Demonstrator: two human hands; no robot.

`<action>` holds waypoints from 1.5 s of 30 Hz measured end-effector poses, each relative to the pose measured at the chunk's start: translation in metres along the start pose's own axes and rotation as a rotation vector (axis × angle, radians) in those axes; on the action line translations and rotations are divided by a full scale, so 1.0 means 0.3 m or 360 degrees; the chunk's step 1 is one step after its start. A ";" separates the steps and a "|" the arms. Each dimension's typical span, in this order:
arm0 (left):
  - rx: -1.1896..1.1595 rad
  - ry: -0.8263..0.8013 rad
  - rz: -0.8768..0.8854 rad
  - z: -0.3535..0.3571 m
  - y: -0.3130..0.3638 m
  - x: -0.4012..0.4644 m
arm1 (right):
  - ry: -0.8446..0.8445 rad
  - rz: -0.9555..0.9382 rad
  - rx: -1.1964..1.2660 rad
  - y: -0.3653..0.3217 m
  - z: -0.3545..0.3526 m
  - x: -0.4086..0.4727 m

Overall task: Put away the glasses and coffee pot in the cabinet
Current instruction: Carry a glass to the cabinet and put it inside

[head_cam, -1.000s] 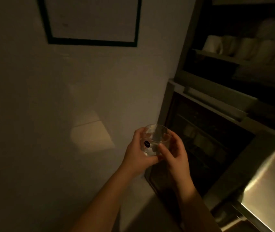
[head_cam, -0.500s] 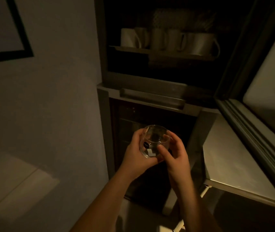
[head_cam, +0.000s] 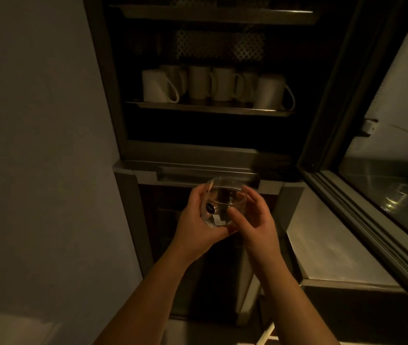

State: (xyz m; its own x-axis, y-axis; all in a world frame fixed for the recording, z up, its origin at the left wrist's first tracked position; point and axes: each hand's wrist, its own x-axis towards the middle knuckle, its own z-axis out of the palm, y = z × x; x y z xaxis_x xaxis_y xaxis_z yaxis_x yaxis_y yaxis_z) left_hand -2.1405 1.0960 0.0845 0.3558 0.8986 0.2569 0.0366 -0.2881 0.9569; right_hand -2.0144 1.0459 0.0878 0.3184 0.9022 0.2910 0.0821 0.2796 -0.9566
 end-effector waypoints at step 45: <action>-0.0149 -0.0315 0.0964 -0.098 0.499 0.801 | 0.0113 -0.0423 0.0883 -0.455 0.014 0.691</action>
State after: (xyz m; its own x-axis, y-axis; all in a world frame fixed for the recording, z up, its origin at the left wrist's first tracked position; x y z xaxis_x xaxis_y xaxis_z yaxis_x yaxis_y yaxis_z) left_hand -2.0772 1.2786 0.2936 0.4537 0.5053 0.7340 -0.3030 -0.6871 0.6603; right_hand -1.9635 1.1960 0.2788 0.4178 0.7596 0.4985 -0.3300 0.6381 -0.6957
